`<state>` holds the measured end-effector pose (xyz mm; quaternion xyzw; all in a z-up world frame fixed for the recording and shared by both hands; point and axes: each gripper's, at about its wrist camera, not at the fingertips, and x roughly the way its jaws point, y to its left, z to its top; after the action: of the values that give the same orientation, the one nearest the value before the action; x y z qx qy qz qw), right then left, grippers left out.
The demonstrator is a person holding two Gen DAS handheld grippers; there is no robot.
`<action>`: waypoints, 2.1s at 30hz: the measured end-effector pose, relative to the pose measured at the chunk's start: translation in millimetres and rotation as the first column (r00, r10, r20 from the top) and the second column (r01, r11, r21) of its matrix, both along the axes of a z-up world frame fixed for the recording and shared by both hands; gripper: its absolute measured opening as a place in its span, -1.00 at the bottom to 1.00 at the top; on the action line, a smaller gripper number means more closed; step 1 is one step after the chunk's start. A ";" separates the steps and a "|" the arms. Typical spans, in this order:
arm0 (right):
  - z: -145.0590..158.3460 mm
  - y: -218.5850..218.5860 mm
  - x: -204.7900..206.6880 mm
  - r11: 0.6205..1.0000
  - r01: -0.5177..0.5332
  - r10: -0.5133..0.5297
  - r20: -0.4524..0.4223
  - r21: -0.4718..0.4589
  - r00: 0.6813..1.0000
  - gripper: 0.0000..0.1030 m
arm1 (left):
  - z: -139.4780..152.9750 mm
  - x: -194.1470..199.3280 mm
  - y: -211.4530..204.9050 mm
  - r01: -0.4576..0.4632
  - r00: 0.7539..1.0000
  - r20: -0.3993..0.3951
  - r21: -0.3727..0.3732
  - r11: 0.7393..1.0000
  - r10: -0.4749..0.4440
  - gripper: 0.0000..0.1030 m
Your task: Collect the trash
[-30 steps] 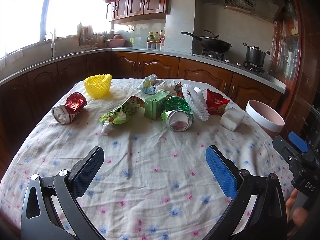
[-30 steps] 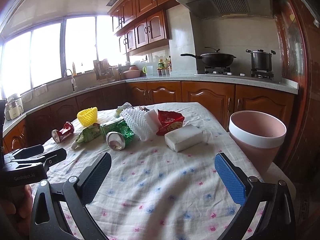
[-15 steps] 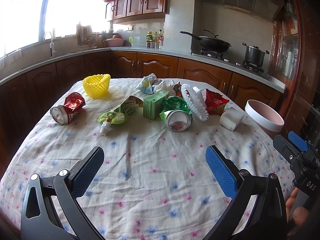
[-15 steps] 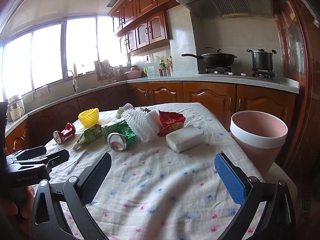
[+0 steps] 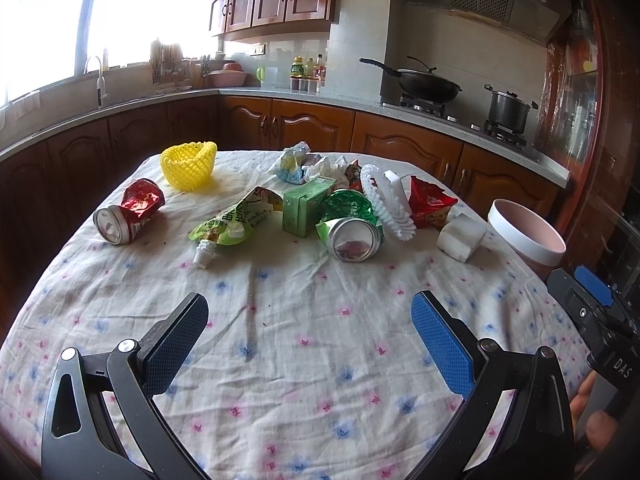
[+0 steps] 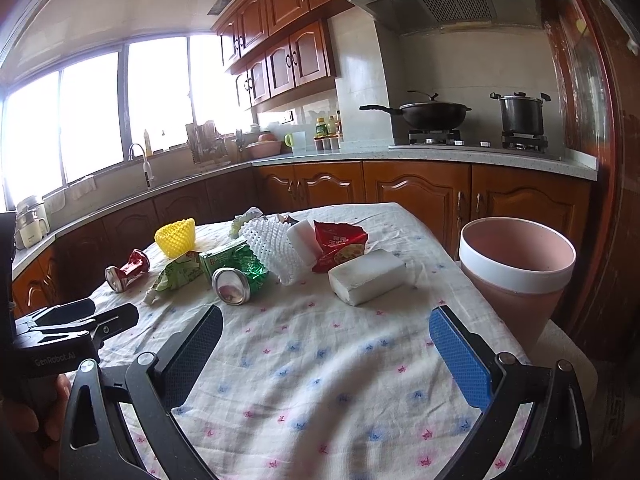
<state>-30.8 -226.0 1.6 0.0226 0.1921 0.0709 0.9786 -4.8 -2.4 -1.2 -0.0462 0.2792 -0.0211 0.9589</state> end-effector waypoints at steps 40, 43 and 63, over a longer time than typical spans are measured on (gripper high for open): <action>30.0 -47.2 162.8 0.976 -0.081 0.127 -0.231 0.200 0.965 0.40 | 35.8 177.1 -42.9 0.172 0.965 -0.189 -0.069 0.983 -0.182 0.70; 22.8 -46.1 185.3 0.974 -0.095 0.150 -0.272 0.205 0.950 0.23 | 28.8 193.8 -49.3 0.193 0.953 -0.223 -0.068 0.979 -0.203 0.59; -11.2 -44.7 238.0 0.946 -0.132 0.245 -0.388 0.295 0.889 -0.92 | 27.0 198.4 -41.6 0.235 0.937 -0.226 -0.156 0.959 -0.266 -0.84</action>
<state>207.2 -270.8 -9.6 0.1468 0.3880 0.1846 0.8910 193.6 -44.0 25.8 -0.0734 0.3971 -0.1550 0.9016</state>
